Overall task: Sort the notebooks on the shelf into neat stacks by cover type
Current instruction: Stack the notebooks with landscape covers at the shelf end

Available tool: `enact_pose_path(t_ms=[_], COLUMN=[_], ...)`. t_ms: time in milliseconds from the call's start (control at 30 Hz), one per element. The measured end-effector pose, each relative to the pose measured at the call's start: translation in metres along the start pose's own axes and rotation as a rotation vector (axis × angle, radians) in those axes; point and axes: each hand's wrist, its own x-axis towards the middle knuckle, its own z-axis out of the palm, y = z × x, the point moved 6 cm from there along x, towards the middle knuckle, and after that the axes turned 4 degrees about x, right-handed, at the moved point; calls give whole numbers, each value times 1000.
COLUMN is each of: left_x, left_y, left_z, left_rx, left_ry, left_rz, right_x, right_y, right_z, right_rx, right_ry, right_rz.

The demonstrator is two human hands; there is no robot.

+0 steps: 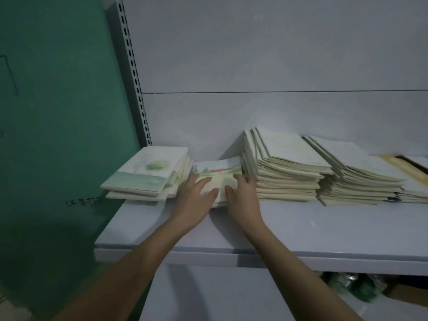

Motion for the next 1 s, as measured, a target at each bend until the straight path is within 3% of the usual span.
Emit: enact_pose_path(t_ms=[100, 200, 367, 600, 800, 1000], left_x=[0, -1, -4, 2, 6, 7], left_y=[-5, -8, -12, -13, -23, -19], left_z=[9, 8, 13, 23, 27, 25], left_rx=[107, 138, 200, 240, 172, 295], left_ry=[57, 115, 43, -58, 61, 73], left_rz=[149, 158, 169, 192, 179, 185], right_x=[-5, -9, -13, -6, -2, 10], right_y=[-2, 2, 3, 11, 18, 25], right_z=[16, 20, 35, 33, 22, 28], right_rx=[-200, -364, -337, -321, -152, -148], right_ry=[24, 16, -254, -150, 49, -33], right_rz=[-113, -172, -259, -167, -98, -44])
